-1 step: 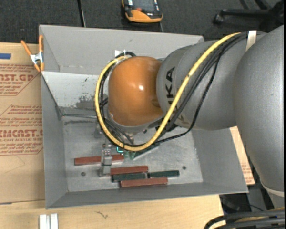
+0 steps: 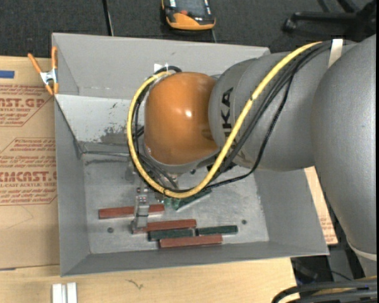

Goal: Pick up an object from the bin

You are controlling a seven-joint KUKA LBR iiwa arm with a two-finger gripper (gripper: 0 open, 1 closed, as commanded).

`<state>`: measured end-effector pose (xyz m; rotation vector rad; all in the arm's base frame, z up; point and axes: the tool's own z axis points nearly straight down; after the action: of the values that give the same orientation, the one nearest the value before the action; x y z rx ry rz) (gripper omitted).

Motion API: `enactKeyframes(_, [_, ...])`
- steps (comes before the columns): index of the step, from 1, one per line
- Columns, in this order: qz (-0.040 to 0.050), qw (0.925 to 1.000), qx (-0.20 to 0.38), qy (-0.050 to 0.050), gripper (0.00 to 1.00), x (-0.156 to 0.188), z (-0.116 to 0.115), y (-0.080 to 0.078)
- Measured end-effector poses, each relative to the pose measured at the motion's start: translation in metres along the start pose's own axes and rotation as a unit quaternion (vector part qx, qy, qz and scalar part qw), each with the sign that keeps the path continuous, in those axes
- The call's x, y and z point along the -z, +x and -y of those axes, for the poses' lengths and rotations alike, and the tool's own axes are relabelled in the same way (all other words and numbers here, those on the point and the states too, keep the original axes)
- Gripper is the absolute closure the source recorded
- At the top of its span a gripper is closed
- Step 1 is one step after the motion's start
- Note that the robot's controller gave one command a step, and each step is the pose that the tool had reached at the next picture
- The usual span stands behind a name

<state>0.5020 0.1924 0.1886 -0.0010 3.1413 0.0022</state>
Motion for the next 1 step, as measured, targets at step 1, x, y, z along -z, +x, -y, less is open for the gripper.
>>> enactKeyframes(1, [0.0024,0.9993,-0.037,-0.001,0.0,-0.0722,0.0098,-0.0106])
